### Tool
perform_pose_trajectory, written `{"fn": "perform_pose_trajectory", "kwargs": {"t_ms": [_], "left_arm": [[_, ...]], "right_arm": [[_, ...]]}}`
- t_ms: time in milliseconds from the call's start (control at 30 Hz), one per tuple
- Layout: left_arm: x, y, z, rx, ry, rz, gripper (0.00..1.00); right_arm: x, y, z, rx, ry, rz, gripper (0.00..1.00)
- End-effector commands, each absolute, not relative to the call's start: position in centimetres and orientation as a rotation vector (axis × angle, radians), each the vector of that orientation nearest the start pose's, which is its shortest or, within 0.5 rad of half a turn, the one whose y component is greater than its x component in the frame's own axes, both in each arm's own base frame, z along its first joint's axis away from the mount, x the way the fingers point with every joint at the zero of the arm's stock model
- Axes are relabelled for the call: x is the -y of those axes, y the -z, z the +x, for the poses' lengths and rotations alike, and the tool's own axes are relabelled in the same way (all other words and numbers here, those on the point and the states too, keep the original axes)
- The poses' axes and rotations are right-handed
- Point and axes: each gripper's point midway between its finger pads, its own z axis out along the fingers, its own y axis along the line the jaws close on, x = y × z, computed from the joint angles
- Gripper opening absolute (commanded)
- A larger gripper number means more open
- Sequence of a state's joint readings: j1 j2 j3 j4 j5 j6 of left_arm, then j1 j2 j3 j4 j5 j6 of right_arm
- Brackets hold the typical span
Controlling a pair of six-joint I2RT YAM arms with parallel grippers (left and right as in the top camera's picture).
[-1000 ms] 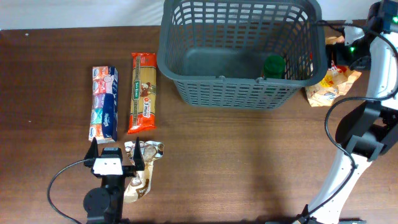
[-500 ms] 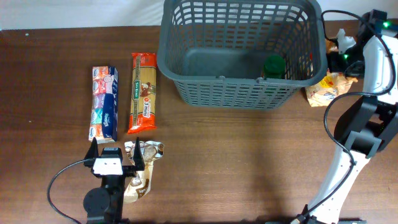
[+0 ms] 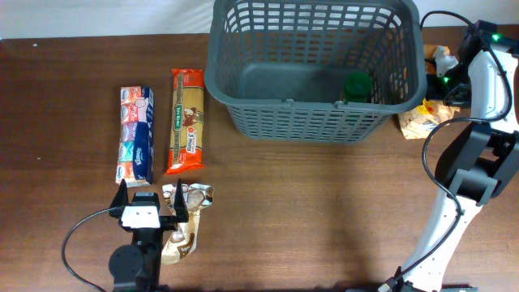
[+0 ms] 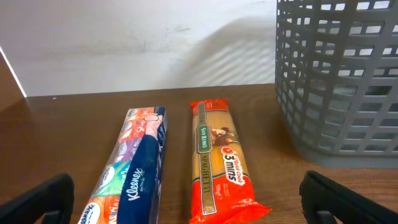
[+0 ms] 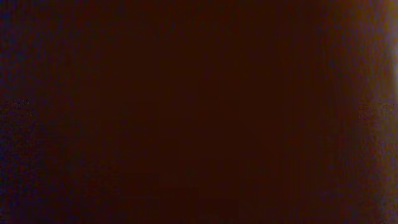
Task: Pack container
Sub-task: 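Move the right gripper toward the crumpled snack bag, then close the right gripper on the snack bag and lift it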
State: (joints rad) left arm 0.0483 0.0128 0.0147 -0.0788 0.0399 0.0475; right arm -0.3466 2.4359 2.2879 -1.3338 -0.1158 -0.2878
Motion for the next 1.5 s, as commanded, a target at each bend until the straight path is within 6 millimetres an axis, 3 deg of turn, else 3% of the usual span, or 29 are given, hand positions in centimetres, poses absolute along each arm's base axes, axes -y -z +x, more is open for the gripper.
{"fn": "perform_pose_trajectory", "kwargs": {"t_ms": [0, 733, 800, 833, 867, 900, 1000, 1067, 1267, 1367, 1467], "left_arm": [[-0.8, -15.7, 24.6, -1.647, -0.043, 0.011, 0.99], [-0.8, -15.7, 24.6, -1.647, -0.043, 0.011, 0.99], [-0.8, -15.7, 24.6, -1.647, -0.043, 0.011, 0.99], [-0.8, -15.7, 24.6, -1.647, -0.043, 0.011, 0.99], [-0.8, -15.7, 24.6, -1.647, -0.043, 0.011, 0.99], [-0.8, -15.7, 24.6, -1.647, -0.043, 0.011, 0.99], [-0.8, -15.7, 24.6, -1.647, -0.043, 0.011, 0.99], [-0.8, -15.7, 24.6, -1.647, -0.043, 0.011, 0.99], [-0.8, -15.7, 24.6, -1.647, -0.043, 0.011, 0.99], [-0.8, -15.7, 24.6, -1.647, -0.043, 0.011, 0.99], [-0.8, -15.7, 24.6, -1.647, -0.043, 0.011, 0.99]], "right_arm": [[13.4, -3.5, 46.7, -3.079, -0.176, 0.067, 0.98], [13.2, -0.9, 46.6, -3.102, -0.209, 0.088, 0.97], [13.2, -0.9, 46.6, -3.1, -0.208, 0.088, 0.87], [13.2, -0.9, 46.6, -3.1, -0.208, 0.088, 0.74], [13.2, -0.9, 46.6, -3.1, -0.208, 0.097, 0.44], [13.3, -0.9, 46.7, -3.099, -0.204, 0.116, 0.3], [13.3, -0.9, 46.7, -3.098, -0.201, 0.15, 0.1], [13.3, -0.9, 46.7, -3.098, -0.201, 0.152, 0.04], [14.4, -1.9, 47.2, -3.06, -0.183, 0.309, 0.04], [15.5, -3.9, 48.1, -3.005, -0.166, 0.392, 0.04], [16.9, -7.1, 49.0, -2.93, -0.143, 0.462, 0.04]]}}
